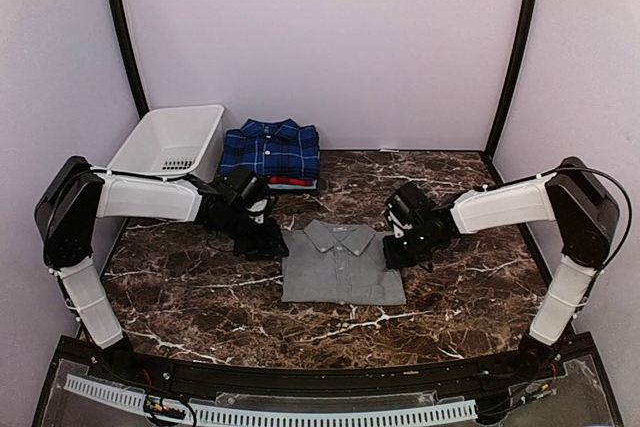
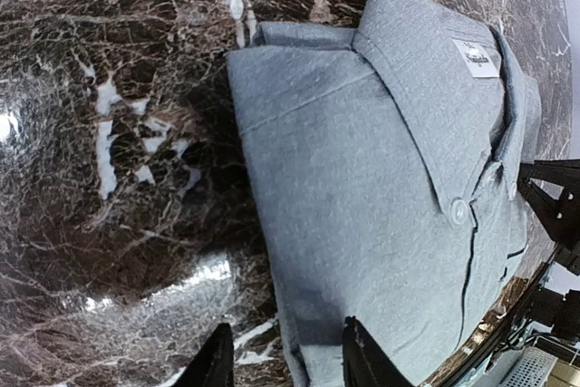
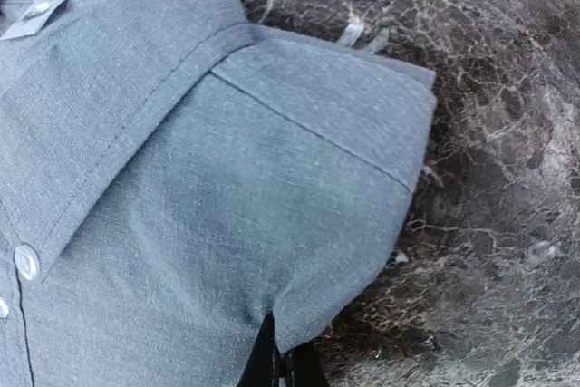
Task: Fold and stack the long sleeve shirts
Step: Move the square-folded shirt to the center of the board.
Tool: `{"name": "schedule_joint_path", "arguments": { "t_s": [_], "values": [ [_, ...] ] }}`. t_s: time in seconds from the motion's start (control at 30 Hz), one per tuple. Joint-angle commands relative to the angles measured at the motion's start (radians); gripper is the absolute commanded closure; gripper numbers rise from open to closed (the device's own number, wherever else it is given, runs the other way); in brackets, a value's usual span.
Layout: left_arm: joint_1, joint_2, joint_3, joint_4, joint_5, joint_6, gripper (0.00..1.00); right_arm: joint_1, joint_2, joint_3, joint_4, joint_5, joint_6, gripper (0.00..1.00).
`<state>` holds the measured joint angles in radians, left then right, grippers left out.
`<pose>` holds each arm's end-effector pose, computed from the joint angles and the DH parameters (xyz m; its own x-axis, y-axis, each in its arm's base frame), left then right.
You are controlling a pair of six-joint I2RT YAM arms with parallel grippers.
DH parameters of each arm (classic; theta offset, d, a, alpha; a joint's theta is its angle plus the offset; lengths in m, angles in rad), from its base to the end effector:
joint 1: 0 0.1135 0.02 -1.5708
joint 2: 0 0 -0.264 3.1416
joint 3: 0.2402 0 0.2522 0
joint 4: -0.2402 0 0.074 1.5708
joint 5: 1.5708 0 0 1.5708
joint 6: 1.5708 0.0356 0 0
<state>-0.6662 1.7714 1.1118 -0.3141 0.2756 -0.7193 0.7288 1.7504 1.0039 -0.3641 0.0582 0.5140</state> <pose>0.2800 -0.2325 0.1800 -0.9601 -0.0517 -0.2747 0.1095 0.8347 -0.5397 0.2523 0.2225 0.1528 -0.8994 -0.1450 -0.4124 -0.2335 0.9568 0.1730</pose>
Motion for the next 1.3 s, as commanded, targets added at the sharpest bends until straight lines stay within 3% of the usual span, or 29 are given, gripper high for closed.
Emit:
{"name": "schedule_joint_path", "arguments": {
  "t_s": [0.0,0.1,0.23,0.47,0.77,1.27],
  "values": [
    [0.001,-0.001,-0.014,0.009,-0.018,0.006,0.59,-0.029,-0.035,-0.065,0.043,0.024,0.03,1.0],
    [0.001,-0.015,-0.013,0.008,-0.032,0.013,0.6,-0.029,-0.063,-0.064,0.028,0.032,0.034,0.79],
    [-0.001,-0.057,-0.012,0.011,-0.048,0.018,0.69,-0.017,-0.12,-0.017,-0.025,0.065,0.029,0.61],
    [-0.023,-0.084,0.01,0.013,-0.013,0.022,0.78,0.113,-0.118,0.118,-0.094,0.151,0.059,0.46],
    [-0.057,-0.079,-0.02,0.093,0.006,-0.008,0.81,0.251,0.065,0.261,-0.07,0.175,0.111,0.32],
    [-0.056,0.018,-0.022,0.105,-0.039,0.025,0.79,0.28,0.237,0.279,-0.133,0.269,0.13,0.16]
  ]
}}
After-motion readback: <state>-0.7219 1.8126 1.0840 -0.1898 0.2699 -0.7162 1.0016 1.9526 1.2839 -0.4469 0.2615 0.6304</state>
